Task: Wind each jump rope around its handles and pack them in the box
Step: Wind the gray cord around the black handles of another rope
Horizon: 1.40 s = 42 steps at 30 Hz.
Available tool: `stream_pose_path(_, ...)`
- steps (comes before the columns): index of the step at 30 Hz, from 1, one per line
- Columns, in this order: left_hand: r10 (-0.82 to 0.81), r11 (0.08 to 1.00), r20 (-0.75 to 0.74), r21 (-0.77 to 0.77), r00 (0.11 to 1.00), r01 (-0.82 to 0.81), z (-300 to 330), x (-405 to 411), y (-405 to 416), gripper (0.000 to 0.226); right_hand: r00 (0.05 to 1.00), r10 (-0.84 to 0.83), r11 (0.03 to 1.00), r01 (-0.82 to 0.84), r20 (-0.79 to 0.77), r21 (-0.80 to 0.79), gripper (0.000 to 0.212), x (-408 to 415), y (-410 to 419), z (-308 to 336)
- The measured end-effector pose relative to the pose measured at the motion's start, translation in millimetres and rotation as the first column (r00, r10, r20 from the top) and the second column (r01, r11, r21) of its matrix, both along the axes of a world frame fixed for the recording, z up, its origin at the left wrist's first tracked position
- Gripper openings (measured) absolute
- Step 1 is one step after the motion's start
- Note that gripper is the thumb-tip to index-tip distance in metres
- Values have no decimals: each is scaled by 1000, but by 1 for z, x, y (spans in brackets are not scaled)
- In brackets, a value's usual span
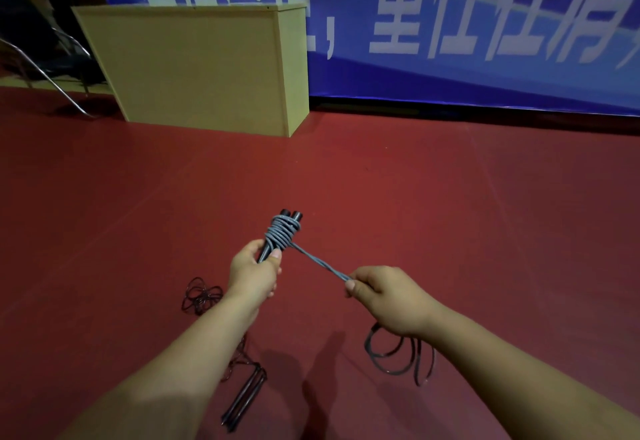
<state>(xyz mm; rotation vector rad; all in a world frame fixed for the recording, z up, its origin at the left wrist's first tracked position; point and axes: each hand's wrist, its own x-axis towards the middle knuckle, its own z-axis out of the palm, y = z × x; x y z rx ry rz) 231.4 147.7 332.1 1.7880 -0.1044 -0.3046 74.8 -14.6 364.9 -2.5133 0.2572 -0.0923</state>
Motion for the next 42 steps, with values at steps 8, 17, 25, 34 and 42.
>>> stream_pose_path(8,-226,901,201,414,953,127,-10,1,1,18,1000,-2,1000,2,8,-14,27,-13,-5,3)
stream_pose_path(17,-521,566,238,815,819,124,-7,-21,-5,32,994,-52,993,40,95,115,19,-21,-18,2)
stream_pose_path(25,-873,275,75,892,481,359,12,-52,-22,25,956,-25,1000,26,291,-2,8,-21,-28,-2)
stream_pose_path(34,-982,116,13,833,191,541,34,-78,-24,22,964,-215,927,252,154,-278,39,-28,-53,3)
stream_pose_path(42,-946,324,-5,-62,324,944,58,-85,-24,21,927,-365,792,261,85,552,23,-32,-66,-4)
